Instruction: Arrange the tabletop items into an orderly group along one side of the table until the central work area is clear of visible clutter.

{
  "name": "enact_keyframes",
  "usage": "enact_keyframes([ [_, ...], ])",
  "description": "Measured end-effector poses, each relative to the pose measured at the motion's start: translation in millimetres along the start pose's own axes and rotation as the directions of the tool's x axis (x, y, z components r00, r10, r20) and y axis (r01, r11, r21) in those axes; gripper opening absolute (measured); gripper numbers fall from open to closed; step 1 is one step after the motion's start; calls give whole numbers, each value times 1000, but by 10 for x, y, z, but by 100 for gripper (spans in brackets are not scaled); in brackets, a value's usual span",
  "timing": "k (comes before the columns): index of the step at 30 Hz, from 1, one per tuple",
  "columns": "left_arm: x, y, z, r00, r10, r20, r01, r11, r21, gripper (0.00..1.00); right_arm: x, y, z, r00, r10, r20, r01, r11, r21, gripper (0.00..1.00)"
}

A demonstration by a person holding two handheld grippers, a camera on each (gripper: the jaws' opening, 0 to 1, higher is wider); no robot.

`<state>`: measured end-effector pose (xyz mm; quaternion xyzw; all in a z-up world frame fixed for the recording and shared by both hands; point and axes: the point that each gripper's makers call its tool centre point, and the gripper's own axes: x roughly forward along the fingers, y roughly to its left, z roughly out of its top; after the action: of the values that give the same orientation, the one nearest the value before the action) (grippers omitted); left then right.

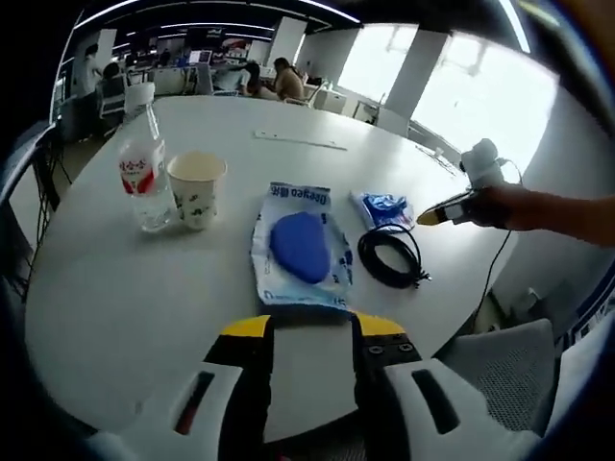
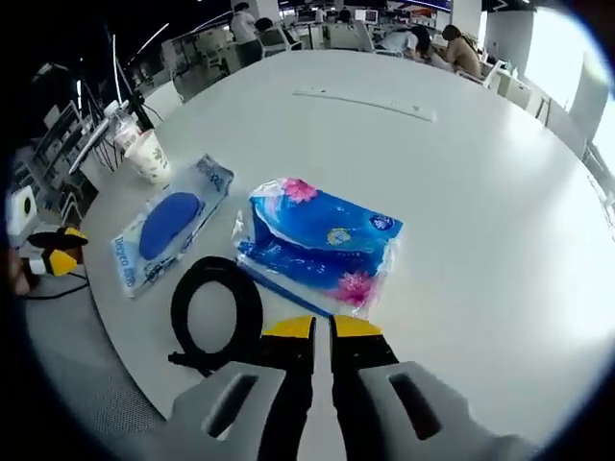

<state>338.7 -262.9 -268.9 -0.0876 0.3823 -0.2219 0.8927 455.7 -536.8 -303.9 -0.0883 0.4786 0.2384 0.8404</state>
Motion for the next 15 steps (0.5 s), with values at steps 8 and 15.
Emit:
enact_keyframes([
  [8, 90, -14, -24, 1000, 3, -12, -4, 999, -45, 29, 40, 285, 257, 999, 51, 14, -49, 995, -85, 2],
  [15, 182, -19, -61, 1000, 1, -21, -3, 996, -88, 29, 161, 503, 490, 995, 103, 9, -101, 983, -153, 3],
])
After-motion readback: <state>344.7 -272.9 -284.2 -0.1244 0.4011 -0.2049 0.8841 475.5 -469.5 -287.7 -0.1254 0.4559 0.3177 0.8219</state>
